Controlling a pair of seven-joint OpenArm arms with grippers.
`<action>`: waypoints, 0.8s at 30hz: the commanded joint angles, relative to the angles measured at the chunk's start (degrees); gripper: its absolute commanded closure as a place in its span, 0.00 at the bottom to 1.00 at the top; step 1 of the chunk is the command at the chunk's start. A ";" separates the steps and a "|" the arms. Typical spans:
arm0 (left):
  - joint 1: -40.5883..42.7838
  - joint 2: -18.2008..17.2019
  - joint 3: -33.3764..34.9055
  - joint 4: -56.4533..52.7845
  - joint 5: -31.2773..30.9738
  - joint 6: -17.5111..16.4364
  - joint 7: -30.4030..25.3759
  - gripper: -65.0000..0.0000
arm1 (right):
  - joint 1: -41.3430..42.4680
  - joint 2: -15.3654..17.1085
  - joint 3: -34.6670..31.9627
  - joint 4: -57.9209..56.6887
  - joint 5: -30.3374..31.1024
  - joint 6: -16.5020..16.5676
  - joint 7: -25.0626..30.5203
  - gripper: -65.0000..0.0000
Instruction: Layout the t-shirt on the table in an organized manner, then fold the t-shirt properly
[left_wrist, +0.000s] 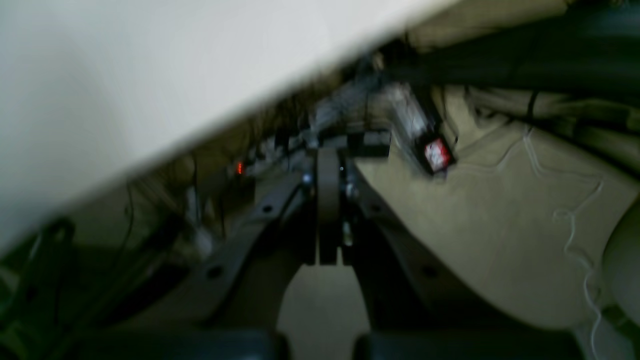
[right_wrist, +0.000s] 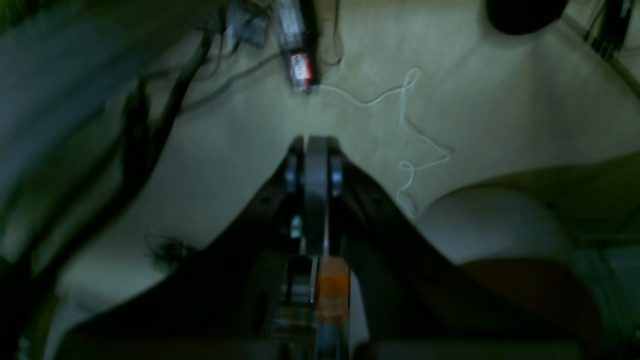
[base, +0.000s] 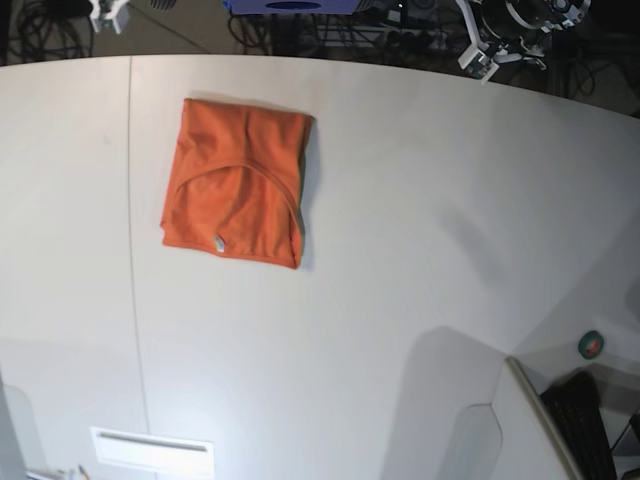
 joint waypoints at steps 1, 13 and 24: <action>0.43 -0.74 1.23 -0.74 -0.43 -0.24 -0.57 1.00 | -0.44 0.65 -0.03 -1.21 -0.81 -0.27 0.78 1.00; -10.47 -1.18 17.23 -44.34 -0.51 2.31 -25.80 1.00 | 20.92 3.90 -32.30 -41.91 -0.72 -0.01 15.99 1.00; -27.35 12.88 26.55 -106.63 -0.51 10.40 -77.58 1.00 | 32.17 -0.93 -60.16 -82.62 -0.46 0.08 54.67 1.00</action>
